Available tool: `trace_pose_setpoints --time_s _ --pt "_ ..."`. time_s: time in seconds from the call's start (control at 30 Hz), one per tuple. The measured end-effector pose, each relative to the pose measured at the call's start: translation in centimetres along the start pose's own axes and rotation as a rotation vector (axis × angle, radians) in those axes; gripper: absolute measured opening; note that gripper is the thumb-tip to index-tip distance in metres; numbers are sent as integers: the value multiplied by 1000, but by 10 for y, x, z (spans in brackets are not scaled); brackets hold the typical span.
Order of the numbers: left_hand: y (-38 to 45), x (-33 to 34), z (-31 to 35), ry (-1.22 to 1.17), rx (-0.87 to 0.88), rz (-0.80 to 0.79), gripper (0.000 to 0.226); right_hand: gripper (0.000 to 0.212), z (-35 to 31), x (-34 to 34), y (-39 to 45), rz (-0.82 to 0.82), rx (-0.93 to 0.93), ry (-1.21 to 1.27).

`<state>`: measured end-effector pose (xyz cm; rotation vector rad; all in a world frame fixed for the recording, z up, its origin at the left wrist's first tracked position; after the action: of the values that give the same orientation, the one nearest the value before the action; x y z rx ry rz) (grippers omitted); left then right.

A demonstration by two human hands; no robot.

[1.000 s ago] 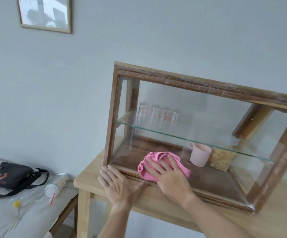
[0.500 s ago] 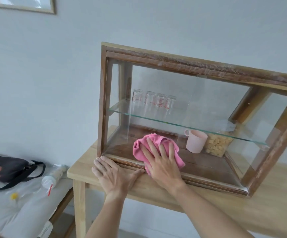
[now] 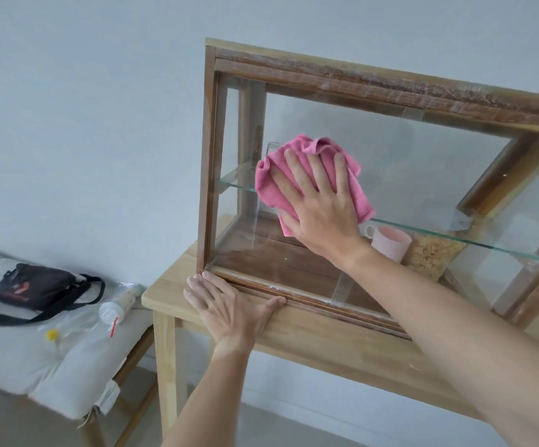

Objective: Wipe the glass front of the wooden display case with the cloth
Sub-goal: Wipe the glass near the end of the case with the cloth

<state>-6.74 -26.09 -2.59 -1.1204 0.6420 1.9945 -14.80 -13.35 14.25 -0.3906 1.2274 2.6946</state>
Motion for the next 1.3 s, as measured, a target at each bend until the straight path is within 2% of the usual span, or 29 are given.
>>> trace_pose_setpoints --time_s 0.1,0.17,0.23,0.3,0.43,0.6,0.73,0.93,1.03,1.17,1.3 --pt "2 0 0 -3 -10 -5 166 79 -41 7 -19 -83 -389 -25" --pt "3 0 1 -9 -10 -8 167 77 -74 16 -31 -159 -646 -101" --pt "3 0 1 8 -5 -4 166 71 -97 24 -35 -212 -798 -131" --pt "4 0 1 18 1 -4 165 72 -101 25 -32 -204 -862 -131" --pt "3 -1 1 -14 5 -7 168 83 -60 27 -57 -148 -924 -134" --pt "3 1 0 -15 23 -3 165 78 -8 27 -105 -109 -934 -148" --pt "4 2 -1 -15 20 -4 167 74 -24 24 -93 -154 -933 -157" --pt "5 4 0 -30 19 -10 164 75 -93 26 -39 -176 -921 -86" --pt "6 4 -2 -54 6 10 166 78 -111 23 -18 -176 -912 -125" --pt "7 4 -1 -53 7 32 165 75 -106 20 -21 -158 -909 -186" --pt "7 3 -2 -44 56 62 154 73 -71 17 -42 -167 -779 -140"
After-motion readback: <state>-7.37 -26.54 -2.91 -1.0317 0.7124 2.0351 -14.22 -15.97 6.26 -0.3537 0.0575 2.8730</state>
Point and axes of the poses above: each hand's wrist, its own y-axis towards the middle knuckle, its own x-axis out of the palm, z = x × y, the point moved 2 cm from there along y, towards the middle knuckle, and after that the axes turned 8 degrees about -y, right-handed, at the moved point
